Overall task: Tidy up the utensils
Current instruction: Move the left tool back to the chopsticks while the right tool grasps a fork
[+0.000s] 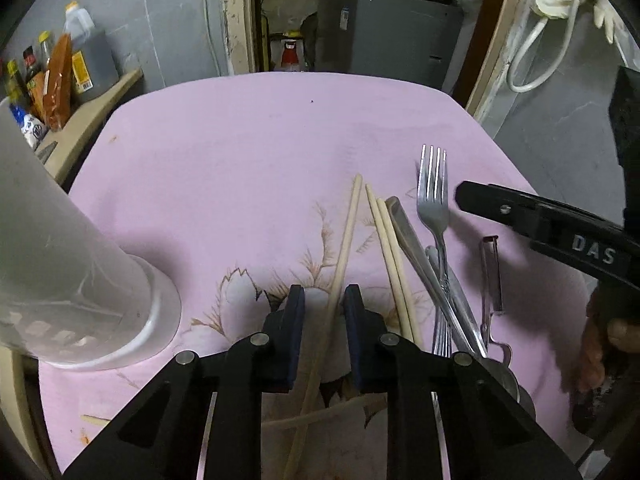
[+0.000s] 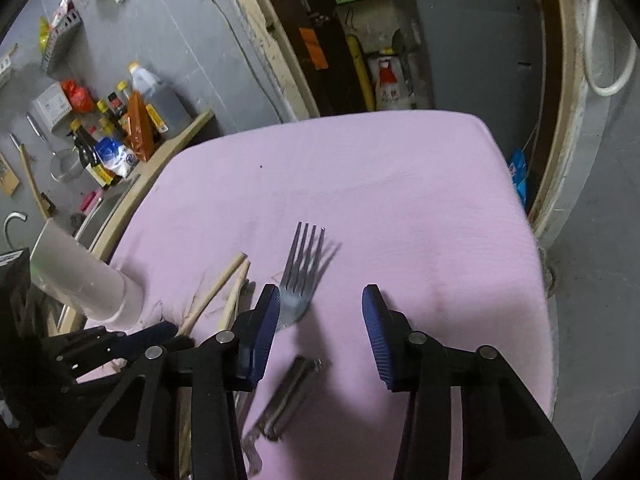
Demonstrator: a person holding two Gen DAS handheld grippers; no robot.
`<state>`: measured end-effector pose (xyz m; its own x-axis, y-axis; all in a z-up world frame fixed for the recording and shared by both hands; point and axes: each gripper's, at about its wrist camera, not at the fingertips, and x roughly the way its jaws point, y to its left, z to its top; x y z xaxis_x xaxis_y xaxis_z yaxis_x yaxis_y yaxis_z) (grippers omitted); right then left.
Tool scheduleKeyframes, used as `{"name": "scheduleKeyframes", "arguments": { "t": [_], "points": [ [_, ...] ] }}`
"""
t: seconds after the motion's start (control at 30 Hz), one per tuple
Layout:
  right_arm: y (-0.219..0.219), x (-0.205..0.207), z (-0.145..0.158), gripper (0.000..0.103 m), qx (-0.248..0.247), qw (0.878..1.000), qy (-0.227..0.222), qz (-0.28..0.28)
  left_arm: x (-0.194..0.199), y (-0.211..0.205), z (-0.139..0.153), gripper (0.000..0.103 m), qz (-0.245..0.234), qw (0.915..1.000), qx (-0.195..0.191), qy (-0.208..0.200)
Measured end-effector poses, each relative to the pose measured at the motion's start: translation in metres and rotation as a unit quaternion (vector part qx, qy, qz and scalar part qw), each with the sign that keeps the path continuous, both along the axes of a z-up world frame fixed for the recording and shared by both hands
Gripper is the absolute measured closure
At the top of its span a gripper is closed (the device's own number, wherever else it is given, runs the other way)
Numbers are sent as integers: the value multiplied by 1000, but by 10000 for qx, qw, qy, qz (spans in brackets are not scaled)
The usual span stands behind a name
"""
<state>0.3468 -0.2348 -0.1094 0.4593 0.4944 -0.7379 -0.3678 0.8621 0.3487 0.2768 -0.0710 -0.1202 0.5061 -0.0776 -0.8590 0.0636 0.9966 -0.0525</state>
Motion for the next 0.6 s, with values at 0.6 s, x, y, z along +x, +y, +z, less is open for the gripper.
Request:
{"name": "scheduleKeyframes", "arguments": {
  "t": [0.6],
  "points": [
    [39, 24, -6, 68, -658, 9945, 179, -797, 6, 2, 2, 100, 156, 9998, -136, 53]
  ]
}}
